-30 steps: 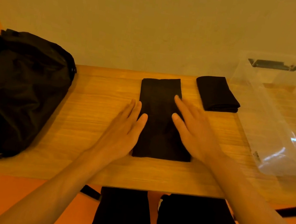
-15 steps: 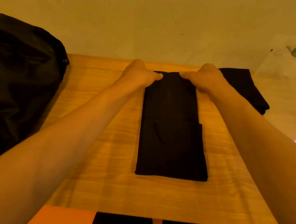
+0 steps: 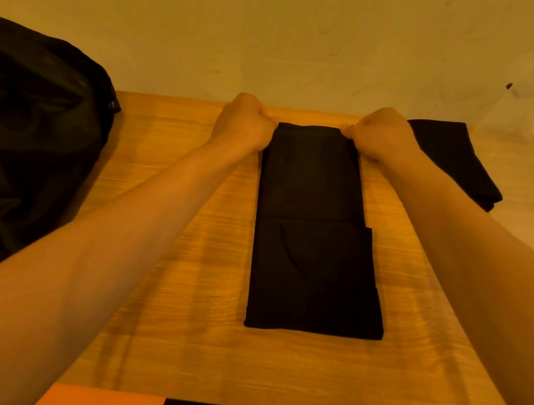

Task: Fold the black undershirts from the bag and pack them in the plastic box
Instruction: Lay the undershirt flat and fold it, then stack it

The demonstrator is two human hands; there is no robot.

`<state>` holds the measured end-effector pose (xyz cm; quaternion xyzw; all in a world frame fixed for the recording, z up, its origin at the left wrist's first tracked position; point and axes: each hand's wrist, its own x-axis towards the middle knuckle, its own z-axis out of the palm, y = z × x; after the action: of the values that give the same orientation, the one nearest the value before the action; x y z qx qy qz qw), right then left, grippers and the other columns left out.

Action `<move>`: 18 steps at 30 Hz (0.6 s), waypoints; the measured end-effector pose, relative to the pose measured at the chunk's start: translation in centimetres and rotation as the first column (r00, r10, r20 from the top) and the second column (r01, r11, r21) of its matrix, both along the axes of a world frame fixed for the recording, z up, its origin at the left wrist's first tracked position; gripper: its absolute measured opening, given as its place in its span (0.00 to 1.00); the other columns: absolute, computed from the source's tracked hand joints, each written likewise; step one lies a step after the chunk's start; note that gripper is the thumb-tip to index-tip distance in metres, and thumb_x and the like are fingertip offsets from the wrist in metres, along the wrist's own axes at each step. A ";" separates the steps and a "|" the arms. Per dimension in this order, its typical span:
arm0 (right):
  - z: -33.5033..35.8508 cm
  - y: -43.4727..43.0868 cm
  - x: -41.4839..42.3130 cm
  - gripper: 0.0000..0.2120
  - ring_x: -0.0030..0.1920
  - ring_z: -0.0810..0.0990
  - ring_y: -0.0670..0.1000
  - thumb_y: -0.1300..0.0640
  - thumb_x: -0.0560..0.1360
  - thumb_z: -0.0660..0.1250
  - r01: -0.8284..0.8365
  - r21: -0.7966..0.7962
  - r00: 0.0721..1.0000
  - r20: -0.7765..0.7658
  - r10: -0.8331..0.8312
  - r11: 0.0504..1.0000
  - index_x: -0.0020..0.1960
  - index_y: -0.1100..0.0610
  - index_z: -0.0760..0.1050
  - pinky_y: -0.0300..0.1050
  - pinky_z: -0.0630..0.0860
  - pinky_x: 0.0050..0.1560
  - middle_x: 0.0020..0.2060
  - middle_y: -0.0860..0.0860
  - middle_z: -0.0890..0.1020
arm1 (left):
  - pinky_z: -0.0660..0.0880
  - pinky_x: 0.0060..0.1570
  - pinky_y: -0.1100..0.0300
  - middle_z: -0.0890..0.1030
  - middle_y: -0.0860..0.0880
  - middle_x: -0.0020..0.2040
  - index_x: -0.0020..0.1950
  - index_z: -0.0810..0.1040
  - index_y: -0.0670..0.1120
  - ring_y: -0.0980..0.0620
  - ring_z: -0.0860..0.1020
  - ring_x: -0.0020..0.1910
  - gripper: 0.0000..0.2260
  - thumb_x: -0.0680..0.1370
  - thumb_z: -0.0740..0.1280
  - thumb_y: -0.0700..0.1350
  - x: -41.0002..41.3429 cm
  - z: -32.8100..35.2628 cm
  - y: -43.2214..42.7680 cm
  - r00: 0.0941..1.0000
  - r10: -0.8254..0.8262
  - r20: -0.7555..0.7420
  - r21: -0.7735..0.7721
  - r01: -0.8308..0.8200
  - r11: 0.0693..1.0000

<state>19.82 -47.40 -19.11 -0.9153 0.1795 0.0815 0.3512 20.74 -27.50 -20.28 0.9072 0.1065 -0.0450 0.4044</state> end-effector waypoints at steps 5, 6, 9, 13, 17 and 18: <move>2.1 -0.1 -0.4 0.19 0.39 0.73 0.49 0.44 0.77 0.70 -0.027 0.086 0.988 -0.148 0.040 0.996 0.53 0.59 0.71 0.44 0.70 0.40 0.41 0.53 0.75 | 0.74 0.43 0.57 0.77 0.49 0.40 0.48 0.78 0.44 0.53 0.77 0.41 0.12 0.77 0.75 0.51 -0.2 1.0 0.1 0.998 -0.038 -0.047 -0.051 0.035 0.998; 2.6 -0.1 -0.4 0.18 0.38 0.72 0.49 0.46 0.77 0.71 -0.044 0.052 0.980 -0.193 0.053 0.998 0.50 0.59 0.71 0.44 0.70 0.38 0.41 0.53 0.75 | 0.75 0.44 0.58 0.78 0.49 0.43 0.51 0.78 0.44 0.53 0.78 0.43 0.12 0.75 0.77 0.49 -0.3 1.3 0.1 0.997 -0.043 -0.070 -0.073 0.038 0.997; 2.8 0.2 -0.4 0.15 0.36 0.70 0.48 0.50 0.77 0.72 -0.027 0.046 0.970 -0.238 0.037 0.999 0.45 0.59 0.71 0.42 0.67 0.35 0.40 0.53 0.73 | 0.77 0.48 0.58 0.80 0.47 0.52 0.55 0.78 0.43 0.50 0.80 0.51 0.14 0.74 0.78 0.43 -0.5 2.0 -0.2 0.991 -0.040 -0.131 -0.146 0.021 0.989; 2.1 0.0 -1.0 0.10 0.38 0.72 0.47 0.52 0.76 0.73 0.053 0.221 0.993 -0.119 -0.027 0.974 0.51 0.56 0.75 0.41 0.67 0.35 0.42 0.51 0.75 | 0.70 0.31 0.65 0.81 0.48 0.52 0.60 0.78 0.43 0.54 0.79 0.45 0.16 0.74 0.77 0.41 -0.8 2.4 -0.4 0.989 -0.020 -0.146 -0.257 -0.018 0.966; 2.5 -0.3 -2.5 0.06 0.46 0.75 0.46 0.53 0.76 0.73 0.056 0.358 0.998 -0.024 -0.051 0.932 0.52 0.50 0.78 0.41 0.71 0.43 0.46 0.48 0.77 | 0.76 0.40 0.63 0.83 0.48 0.54 0.59 0.80 0.44 0.52 0.82 0.55 0.15 0.73 0.77 0.39 -1.5 2.6 0.5 0.996 -0.041 -0.084 -0.433 0.000 0.901; 2.6 -0.4 -2.9 0.05 0.48 0.75 0.45 0.54 0.76 0.73 0.041 0.374 0.999 0.008 -0.048 0.927 0.50 0.49 0.78 0.42 0.72 0.47 0.48 0.47 0.78 | 0.76 0.43 0.63 0.83 0.49 0.55 0.61 0.81 0.45 0.52 0.82 0.56 0.17 0.73 0.77 0.39 -1.8 2.7 0.8 0.997 -0.056 -0.058 -0.455 0.024 0.890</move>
<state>16.92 -47.76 -16.51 -0.8281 0.1783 0.0984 0.5222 18.91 -26.74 -17.59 0.7876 0.0884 -0.1086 0.6000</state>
